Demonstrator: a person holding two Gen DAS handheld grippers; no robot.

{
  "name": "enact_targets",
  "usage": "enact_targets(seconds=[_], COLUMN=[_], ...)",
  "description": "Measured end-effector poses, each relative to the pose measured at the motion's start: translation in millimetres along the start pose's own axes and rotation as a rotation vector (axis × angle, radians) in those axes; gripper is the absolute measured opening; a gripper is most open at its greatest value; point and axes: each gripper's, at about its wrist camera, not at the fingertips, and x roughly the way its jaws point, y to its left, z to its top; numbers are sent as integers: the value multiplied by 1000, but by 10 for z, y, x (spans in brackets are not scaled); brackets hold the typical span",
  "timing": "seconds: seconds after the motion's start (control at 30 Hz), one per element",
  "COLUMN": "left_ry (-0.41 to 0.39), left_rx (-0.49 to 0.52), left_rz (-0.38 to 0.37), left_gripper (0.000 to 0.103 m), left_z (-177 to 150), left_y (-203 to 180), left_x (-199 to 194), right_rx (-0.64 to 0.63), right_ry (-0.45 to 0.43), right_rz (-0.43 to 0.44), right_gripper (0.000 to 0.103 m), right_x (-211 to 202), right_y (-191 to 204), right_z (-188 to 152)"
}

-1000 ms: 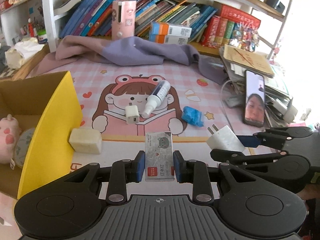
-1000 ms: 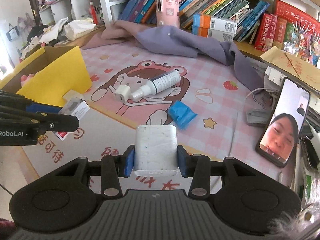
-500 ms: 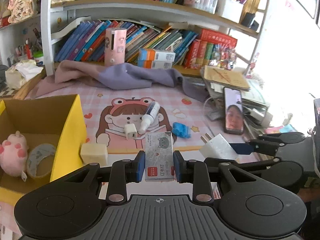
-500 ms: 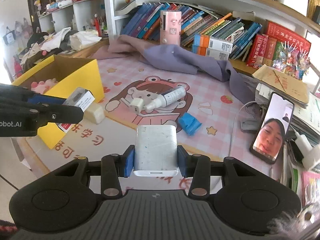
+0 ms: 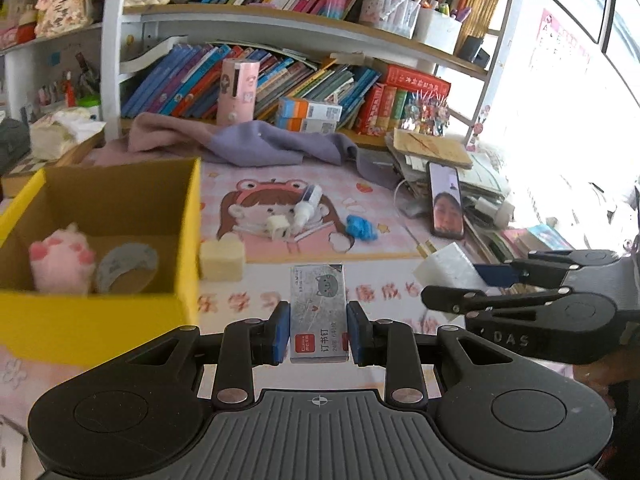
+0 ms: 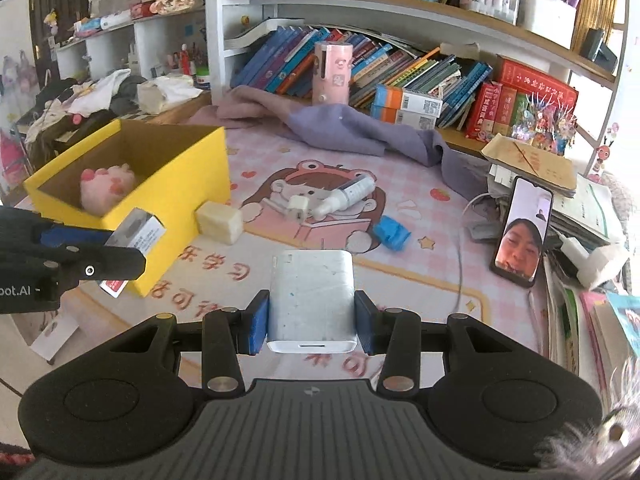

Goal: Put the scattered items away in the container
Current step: 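Carry the charger and card box with both grippers toward the yellow box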

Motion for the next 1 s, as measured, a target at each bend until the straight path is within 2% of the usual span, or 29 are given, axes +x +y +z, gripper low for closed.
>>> enact_targets(seconds=[0.37, 0.7, 1.0], left_ry=[8, 8, -21], left_rx=[-30, -29, -43], left_rz=[15, 17, 29], left_gripper=[28, 28, 28], left_z=[-569, -774, -857], left_y=[321, 464, 602], left_x=[-620, -948, -1142], right_rx=[-15, -13, -42], right_ry=[29, 31, 15], right_rz=[5, 21, 41], right_gripper=[41, 41, 41], right_x=[-372, -615, -706], right_y=[754, 1176, 1441], right_z=[-416, -600, -593])
